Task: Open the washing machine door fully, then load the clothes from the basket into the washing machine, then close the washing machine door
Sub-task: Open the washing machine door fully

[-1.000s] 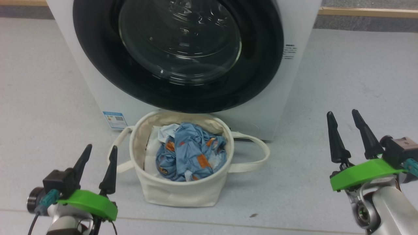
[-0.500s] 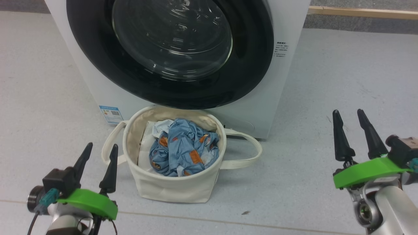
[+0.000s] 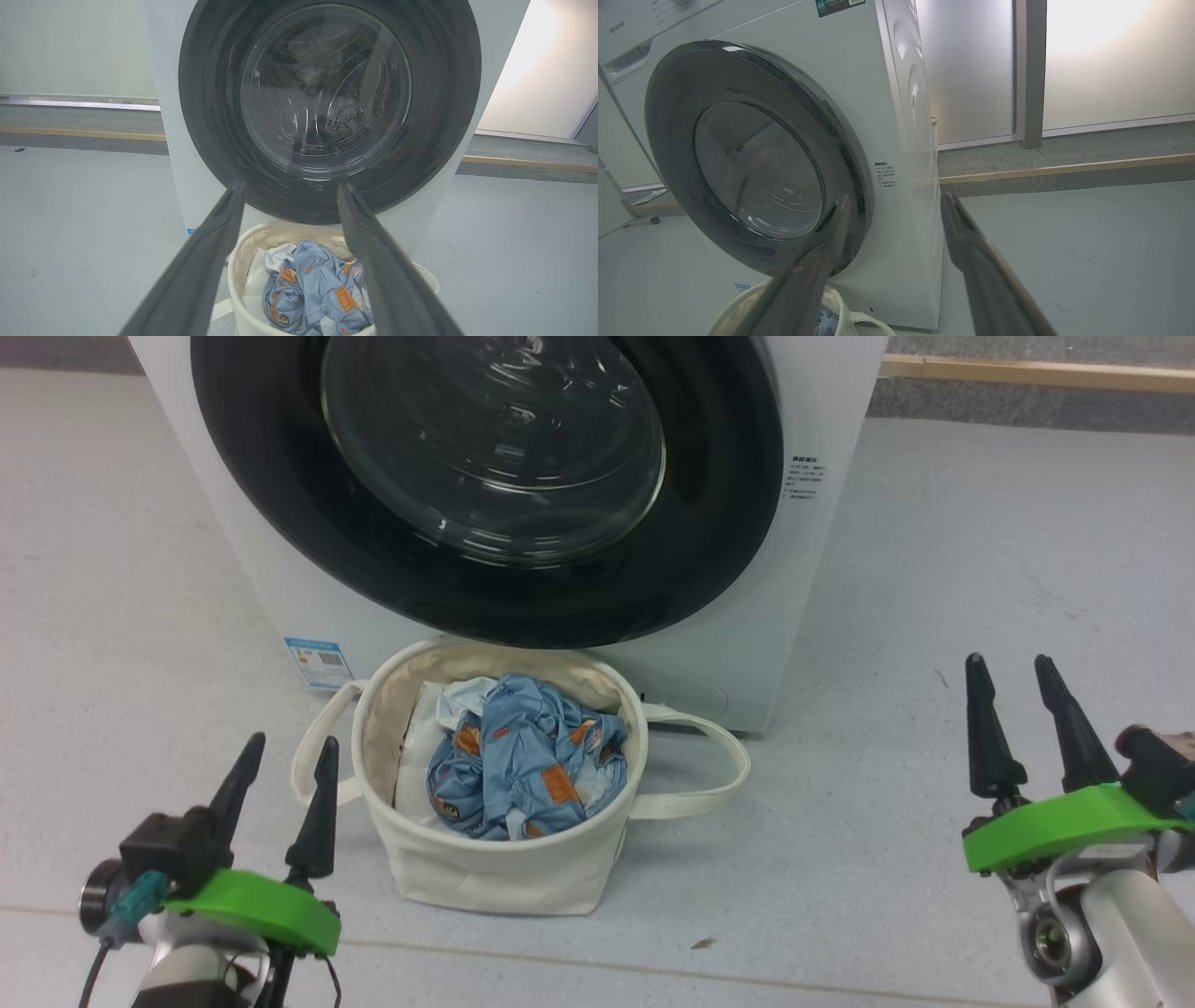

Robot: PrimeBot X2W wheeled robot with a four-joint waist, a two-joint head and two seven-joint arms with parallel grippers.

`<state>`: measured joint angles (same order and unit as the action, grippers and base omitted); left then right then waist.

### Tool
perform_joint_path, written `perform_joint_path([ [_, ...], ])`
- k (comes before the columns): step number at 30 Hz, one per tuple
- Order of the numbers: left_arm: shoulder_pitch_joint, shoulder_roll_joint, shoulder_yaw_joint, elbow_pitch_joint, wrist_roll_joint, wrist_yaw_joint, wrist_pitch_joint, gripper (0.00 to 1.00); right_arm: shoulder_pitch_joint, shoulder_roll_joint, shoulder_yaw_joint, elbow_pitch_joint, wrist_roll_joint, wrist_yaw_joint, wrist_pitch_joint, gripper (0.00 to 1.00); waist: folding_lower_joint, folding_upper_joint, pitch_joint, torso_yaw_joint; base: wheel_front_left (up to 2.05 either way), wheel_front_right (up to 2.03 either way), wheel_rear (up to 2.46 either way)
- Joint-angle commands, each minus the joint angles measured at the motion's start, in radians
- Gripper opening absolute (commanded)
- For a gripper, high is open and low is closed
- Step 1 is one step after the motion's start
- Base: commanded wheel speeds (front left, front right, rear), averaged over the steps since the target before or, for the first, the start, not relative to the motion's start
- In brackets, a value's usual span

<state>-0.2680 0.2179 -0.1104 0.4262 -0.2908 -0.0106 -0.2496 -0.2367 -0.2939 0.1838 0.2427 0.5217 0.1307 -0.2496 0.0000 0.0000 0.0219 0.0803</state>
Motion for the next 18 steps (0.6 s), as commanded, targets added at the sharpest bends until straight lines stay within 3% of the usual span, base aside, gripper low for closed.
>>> perform_joint_path([
  [1, -0.036, 0.015, 0.052, -0.042, 0.001, -0.01, -0.012, 1.0, -0.017, -0.007, 0.001, -0.023, 0.011, 0.0, -0.012, 1.0, 0.0, 0.0, 0.006, 0.001, 0.0, 0.0, 0.0],
  [18, -0.044, -0.04, 0.122, -0.145, 0.028, -0.006, -0.012, 1.0, -0.134, 0.003, -0.062, 0.016, 0.06, 0.0, -0.012, 1.0, 0.0, 0.0, 0.123, 0.029, 0.0, 0.0, 0.0],
])
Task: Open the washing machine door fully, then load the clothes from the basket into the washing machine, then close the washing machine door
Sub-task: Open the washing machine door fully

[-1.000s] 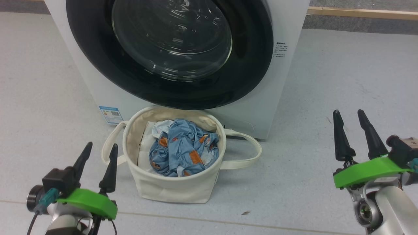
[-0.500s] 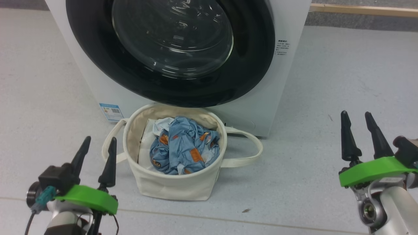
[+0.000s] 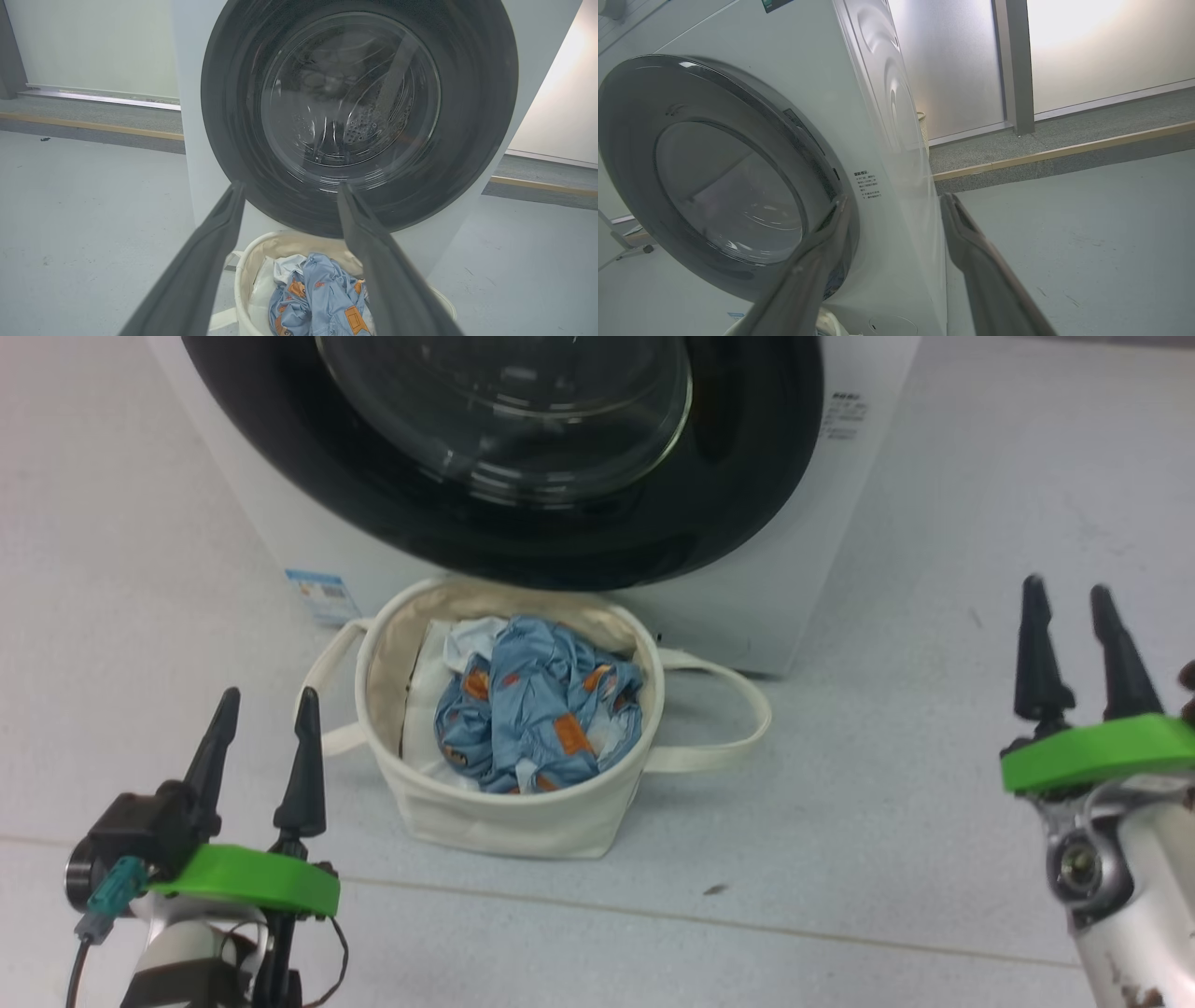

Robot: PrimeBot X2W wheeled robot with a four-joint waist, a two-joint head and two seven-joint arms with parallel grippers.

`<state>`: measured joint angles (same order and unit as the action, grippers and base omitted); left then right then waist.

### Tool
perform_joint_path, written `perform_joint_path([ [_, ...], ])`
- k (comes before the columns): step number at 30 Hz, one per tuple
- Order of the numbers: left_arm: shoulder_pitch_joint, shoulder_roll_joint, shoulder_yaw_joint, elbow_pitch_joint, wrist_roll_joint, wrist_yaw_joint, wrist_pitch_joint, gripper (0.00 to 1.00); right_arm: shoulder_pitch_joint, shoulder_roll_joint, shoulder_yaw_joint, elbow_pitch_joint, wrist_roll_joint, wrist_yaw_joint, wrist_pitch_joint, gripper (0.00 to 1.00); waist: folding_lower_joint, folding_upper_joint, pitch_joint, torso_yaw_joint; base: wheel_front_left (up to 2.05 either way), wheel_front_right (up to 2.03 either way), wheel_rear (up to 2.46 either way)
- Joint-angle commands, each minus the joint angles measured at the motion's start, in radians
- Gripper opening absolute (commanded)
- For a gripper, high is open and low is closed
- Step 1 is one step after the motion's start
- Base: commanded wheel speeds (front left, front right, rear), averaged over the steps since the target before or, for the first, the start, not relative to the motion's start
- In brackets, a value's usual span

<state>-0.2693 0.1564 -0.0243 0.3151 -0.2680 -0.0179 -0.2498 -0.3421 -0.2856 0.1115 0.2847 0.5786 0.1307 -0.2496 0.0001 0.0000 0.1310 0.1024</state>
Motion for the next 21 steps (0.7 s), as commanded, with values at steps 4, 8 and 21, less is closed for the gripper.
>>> perform_joint_path([
  [4, -0.056, 0.008, 0.032, -0.044, 0.023, -0.004, -0.012, 1.0, -0.08, -0.017, -0.005, -0.013, 0.041, 0.0, -0.012, 0.05, -0.0001, 0.0, 0.059, 0.024, 0.0, 0.0, 0.0],
  [8, -0.076, -0.007, 0.032, -0.063, 0.035, -0.015, -0.012, 1.0, -0.14, -0.033, -0.012, 0.007, 0.11, 0.0, -0.012, 0.0, -0.0001, 0.0, 0.103, 0.043, 0.0, 0.0, 0.0],
  [21, -0.107, -0.036, 0.057, -0.094, 0.071, -0.044, -0.012, 1.0, -0.37, -0.079, -0.02, 0.115, 0.584, 0.0, 0.097, 0.0, -0.0001, 0.0, 0.214, 0.093, 0.0, 0.0, 0.0],
])
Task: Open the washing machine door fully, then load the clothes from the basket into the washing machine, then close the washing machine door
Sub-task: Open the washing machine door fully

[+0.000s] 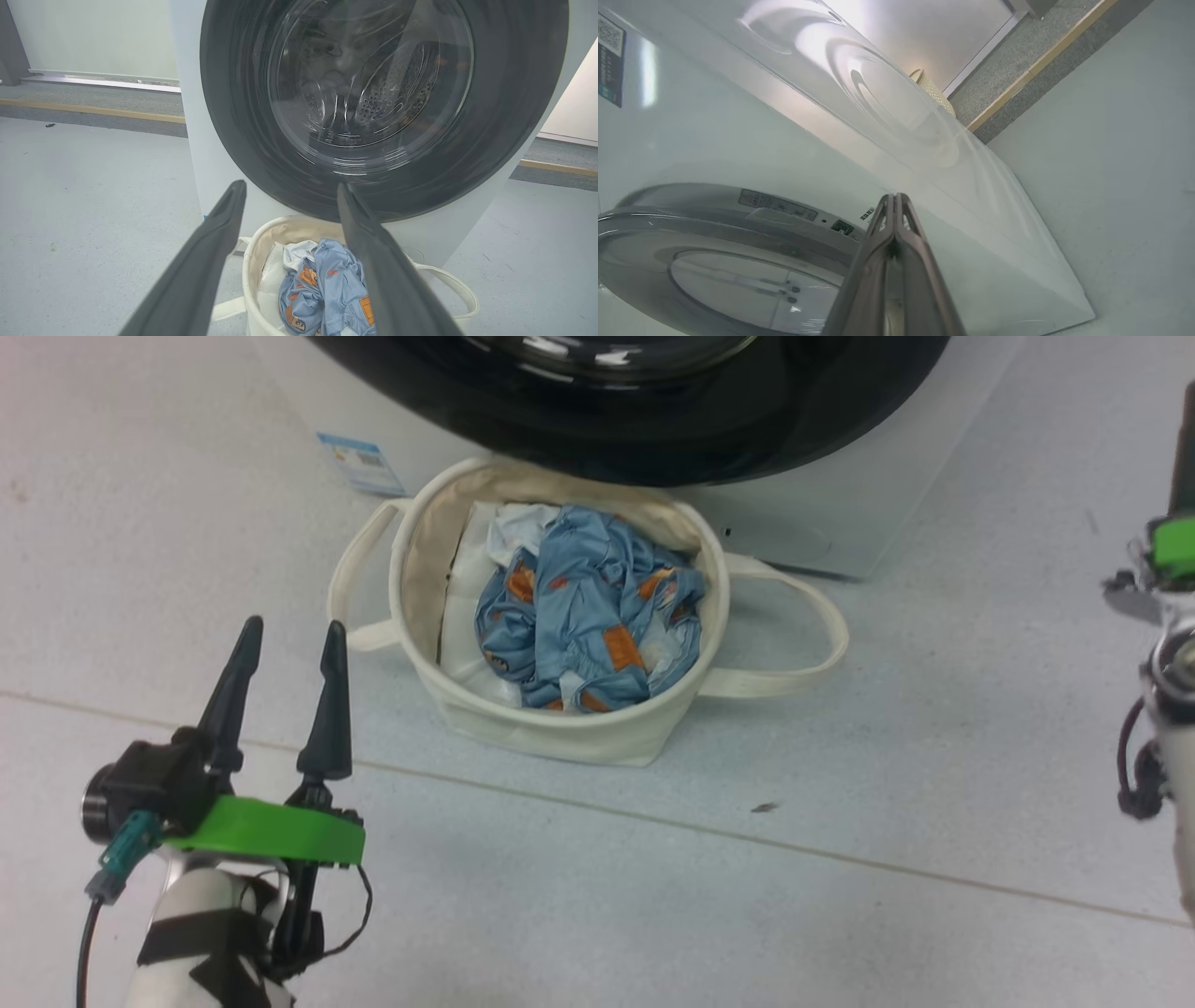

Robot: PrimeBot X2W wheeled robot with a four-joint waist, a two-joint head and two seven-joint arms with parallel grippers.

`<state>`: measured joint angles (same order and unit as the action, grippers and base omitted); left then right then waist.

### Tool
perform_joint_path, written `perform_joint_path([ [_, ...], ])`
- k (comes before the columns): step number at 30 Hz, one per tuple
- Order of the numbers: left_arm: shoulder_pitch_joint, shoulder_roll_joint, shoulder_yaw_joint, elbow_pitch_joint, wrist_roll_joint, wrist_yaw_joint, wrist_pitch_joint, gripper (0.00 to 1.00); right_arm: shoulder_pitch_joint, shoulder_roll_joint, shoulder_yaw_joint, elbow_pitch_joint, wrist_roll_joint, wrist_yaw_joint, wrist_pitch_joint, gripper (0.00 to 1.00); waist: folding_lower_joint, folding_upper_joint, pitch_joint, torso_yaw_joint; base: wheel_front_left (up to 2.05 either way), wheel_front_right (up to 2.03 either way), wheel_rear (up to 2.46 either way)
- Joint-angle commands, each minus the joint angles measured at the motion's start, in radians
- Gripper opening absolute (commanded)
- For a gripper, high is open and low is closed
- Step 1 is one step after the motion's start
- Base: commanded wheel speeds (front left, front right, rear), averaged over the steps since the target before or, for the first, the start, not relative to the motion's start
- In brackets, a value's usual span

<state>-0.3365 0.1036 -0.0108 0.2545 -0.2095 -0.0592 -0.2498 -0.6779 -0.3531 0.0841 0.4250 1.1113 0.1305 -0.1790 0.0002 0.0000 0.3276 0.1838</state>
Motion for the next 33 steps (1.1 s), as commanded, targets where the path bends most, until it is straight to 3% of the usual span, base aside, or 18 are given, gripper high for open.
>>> perform_joint_path([
  [1, -0.043, 0.015, 0.046, -0.032, 0.014, -0.005, -0.012, 1.0, -0.051, -0.011, 0.005, -0.022, 0.097, 0.0, 0.054, 0.0, -0.0002, 0.0, 0.025, 0.015, 0.0, 0.0, 0.0],
  [5, -0.056, 0.007, 0.058, -0.027, 0.024, -0.012, -0.012, 1.0, -0.136, 0.01, -0.032, 0.018, 0.353, 0.0, 0.245, 0.0, -0.0002, 0.0, 0.052, 0.03, 0.0, 0.0, 0.0],
  [8, -0.058, 0.003, 0.065, -0.023, 0.03, -0.016, -0.012, 1.0, -0.186, -0.002, -0.041, 0.036, 0.42, 0.0, 0.329, 0.0, -0.0002, 0.0, 0.062, 0.039, 0.0, 0.0, 0.0],
  [16, -0.06, -0.01, 0.08, -0.018, 0.036, -0.024, -0.012, 1.0, -0.269, -0.021, -0.027, 0.043, 0.456, 0.0, 0.421, 0.0, -0.0002, 0.0, 0.087, 0.058, 0.0, 0.0, 0.0],
  [33, -0.099, -0.033, 0.092, -0.05, 0.053, -0.044, -0.012, 1.0, -0.441, -0.024, 0.005, 0.07, 0.459, 0.0, 0.503, 0.0, -0.0002, 0.0, 0.192, 0.081, 0.0, 0.0, 0.0],
])
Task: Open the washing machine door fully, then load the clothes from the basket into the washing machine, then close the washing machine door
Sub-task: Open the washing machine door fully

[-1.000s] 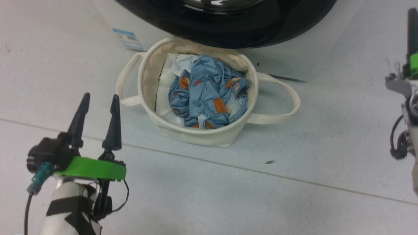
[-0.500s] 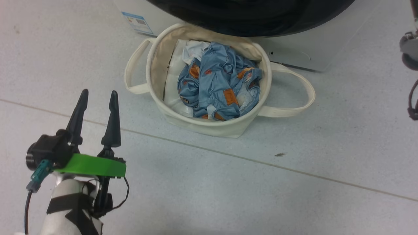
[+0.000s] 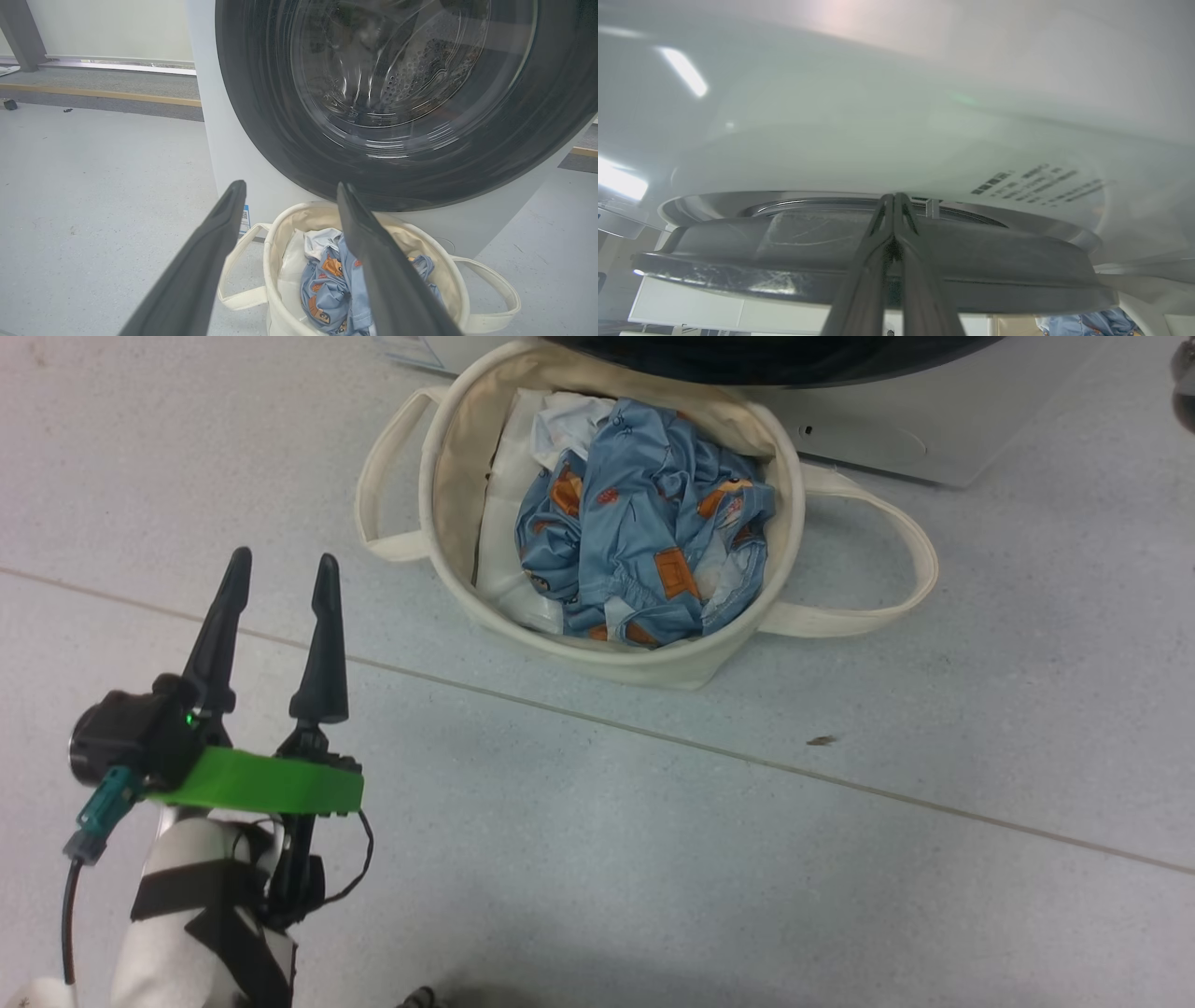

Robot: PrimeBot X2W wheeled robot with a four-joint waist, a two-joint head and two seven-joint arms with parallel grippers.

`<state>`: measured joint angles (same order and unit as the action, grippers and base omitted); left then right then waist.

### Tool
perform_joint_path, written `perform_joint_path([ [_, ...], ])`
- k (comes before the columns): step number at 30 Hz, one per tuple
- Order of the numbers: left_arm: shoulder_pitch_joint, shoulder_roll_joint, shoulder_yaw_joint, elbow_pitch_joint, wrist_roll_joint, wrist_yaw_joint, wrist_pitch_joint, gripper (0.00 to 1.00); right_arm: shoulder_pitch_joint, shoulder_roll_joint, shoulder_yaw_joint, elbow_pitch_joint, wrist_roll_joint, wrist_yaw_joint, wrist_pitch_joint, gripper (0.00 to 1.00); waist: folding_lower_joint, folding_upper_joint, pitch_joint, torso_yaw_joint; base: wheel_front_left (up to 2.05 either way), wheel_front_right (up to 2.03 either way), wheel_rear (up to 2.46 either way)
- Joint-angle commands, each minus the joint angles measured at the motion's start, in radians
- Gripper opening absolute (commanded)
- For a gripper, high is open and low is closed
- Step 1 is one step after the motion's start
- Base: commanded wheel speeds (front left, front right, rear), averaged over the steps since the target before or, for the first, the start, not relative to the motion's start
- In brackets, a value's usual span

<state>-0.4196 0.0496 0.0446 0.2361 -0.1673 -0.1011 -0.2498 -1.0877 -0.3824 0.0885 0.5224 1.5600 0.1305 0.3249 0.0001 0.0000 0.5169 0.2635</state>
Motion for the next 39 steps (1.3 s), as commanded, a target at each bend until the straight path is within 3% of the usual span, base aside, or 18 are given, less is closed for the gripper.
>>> perform_joint_path([
  [1, -0.017, 0.02, 0.039, -0.03, 0.013, -0.003, -0.012, 1.0, -0.033, 0.008, 0.003, -0.024, 0.012, 0.0, 0.004, 0.0, -0.0001, 0.0, 0.003, 0.001, 0.0, 0.0, 0.0],
  [14, -0.013, 0.016, 0.071, 0.0, 0.022, -0.011, -0.012, 1.0, -0.009, 0.04, 0.085, 0.016, 0.02, 0.0, 0.134, 0.0, -0.0001, 0.0, -0.033, -0.016, 0.0, 0.0, 0.0],
  [25, 0.01, 0.032, 0.094, 0.028, 0.037, -0.018, -0.012, 1.0, 0.066, 0.062, 0.123, -0.018, 0.075, 0.0, 0.258, 0.0, -0.0001, 0.0, -0.073, -0.044, 0.0, 0.0, 0.0],
  [34, 0.004, 0.028, 0.09, 0.034, 0.041, -0.021, -0.012, 1.0, 0.026, 0.077, 0.058, -0.06, 0.033, 0.0, 0.098, 0.0, -0.0001, 0.0, -0.072, -0.038, 0.0, 0.0, 0.0],
  [39, 0.003, 0.021, 0.088, 0.037, 0.037, -0.022, -0.012, 1.0, -0.015, 0.087, 0.083, -0.014, -0.009, 0.0, 0.08, 0.0, -0.0001, 0.0, -0.066, -0.025, 0.0, 0.0, 0.0],
])
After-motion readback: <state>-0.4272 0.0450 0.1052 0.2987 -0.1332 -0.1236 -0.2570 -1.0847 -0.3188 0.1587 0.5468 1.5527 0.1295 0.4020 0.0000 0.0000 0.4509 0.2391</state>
